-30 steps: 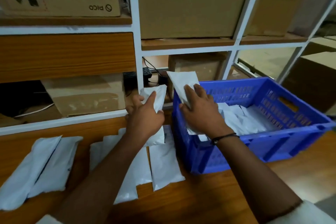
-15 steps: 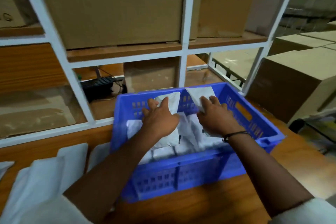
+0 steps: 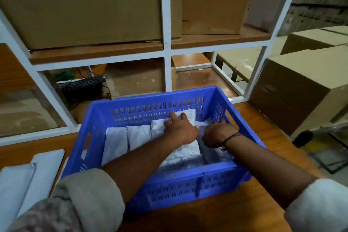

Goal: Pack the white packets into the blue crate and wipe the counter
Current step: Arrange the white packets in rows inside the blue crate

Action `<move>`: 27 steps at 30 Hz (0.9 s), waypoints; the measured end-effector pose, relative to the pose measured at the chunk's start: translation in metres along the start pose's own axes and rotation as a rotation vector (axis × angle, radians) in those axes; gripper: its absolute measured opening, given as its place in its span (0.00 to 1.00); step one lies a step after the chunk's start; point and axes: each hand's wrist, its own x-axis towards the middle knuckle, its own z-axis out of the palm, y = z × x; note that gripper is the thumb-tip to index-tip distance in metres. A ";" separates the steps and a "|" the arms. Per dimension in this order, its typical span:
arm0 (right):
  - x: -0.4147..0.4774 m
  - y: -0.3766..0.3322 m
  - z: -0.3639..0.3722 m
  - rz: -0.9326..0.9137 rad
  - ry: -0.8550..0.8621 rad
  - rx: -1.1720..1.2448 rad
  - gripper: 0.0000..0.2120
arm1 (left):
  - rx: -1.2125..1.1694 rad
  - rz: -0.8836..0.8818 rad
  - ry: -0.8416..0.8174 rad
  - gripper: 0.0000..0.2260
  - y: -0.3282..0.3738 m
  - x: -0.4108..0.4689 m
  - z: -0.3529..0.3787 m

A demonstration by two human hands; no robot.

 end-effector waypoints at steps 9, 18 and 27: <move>0.014 0.030 -0.010 -0.256 -0.151 -0.204 0.23 | 0.236 0.067 -0.106 0.39 -0.010 0.025 0.014; 0.031 0.019 0.004 -0.355 -0.137 -0.299 0.41 | 0.674 0.324 -0.196 0.51 -0.028 0.036 0.031; 0.040 0.016 -0.019 -0.372 -0.092 -0.344 0.32 | 0.764 0.302 0.011 0.50 -0.022 0.033 0.052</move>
